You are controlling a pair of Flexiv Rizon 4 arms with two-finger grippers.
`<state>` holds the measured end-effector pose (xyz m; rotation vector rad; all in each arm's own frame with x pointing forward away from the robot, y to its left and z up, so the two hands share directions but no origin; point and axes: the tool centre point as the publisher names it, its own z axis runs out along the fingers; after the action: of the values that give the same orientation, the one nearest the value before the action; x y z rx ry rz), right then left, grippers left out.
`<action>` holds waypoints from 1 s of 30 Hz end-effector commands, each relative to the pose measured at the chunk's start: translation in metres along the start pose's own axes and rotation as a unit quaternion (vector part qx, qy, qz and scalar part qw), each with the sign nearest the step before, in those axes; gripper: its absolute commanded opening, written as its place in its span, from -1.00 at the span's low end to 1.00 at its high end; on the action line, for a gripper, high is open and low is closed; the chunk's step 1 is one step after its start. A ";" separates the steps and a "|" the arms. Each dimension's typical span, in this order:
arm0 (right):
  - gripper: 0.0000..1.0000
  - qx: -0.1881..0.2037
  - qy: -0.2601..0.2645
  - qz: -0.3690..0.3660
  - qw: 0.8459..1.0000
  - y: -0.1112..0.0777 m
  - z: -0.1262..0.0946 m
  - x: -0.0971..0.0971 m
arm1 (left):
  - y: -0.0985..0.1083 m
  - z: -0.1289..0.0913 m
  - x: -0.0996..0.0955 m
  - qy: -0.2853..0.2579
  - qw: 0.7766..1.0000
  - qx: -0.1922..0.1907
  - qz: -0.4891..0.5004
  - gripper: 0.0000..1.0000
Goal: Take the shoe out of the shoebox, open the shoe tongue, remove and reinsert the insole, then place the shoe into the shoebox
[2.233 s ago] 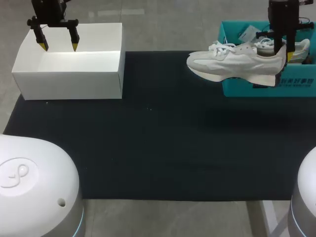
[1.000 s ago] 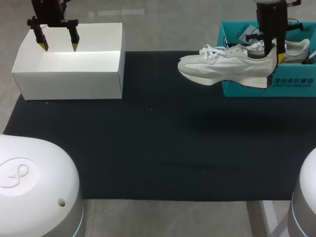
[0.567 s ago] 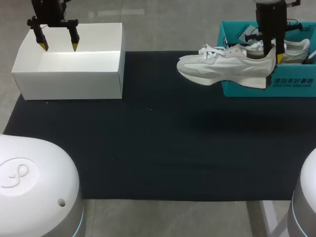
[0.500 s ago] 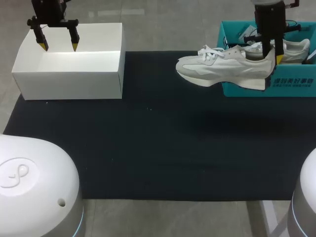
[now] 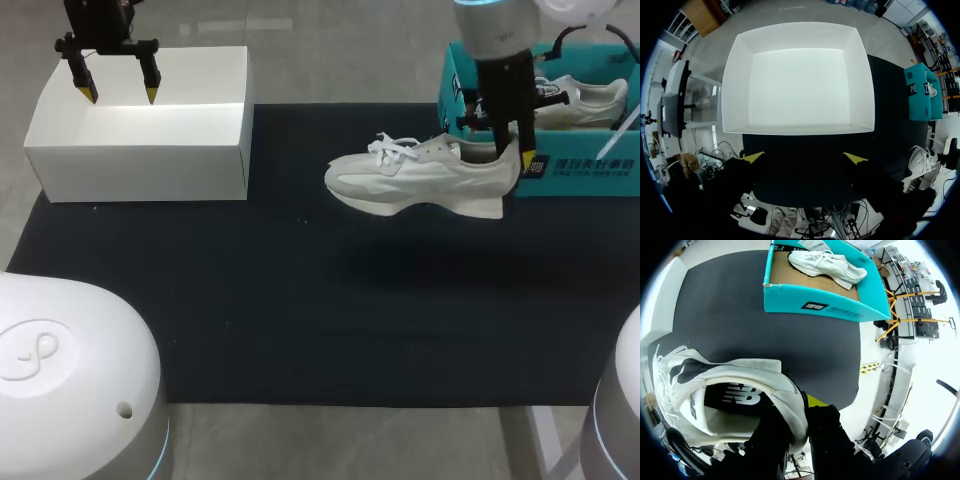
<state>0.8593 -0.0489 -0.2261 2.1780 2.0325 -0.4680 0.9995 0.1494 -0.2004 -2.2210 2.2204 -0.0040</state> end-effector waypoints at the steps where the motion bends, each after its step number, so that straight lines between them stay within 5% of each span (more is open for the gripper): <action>1: -1.00 0.001 0.003 -0.005 1.000 0.004 0.013 0.016 | 0.000 0.000 0.000 0.000 1.000 0.000 0.000 1.00; 18: -1.00 -0.024 0.001 -0.020 0.999 0.011 0.043 0.065 | 0.000 0.000 0.000 0.000 1.000 0.000 0.000 1.00; 30: -1.00 -0.052 -0.004 -0.035 0.998 -0.002 0.057 0.098 | 0.000 0.000 0.000 0.000 1.000 0.000 0.000 1.00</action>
<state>0.8540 0.0227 -0.3018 2.0507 2.0887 -0.3612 0.9995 0.1494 -0.2004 -2.2210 2.2204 -0.0040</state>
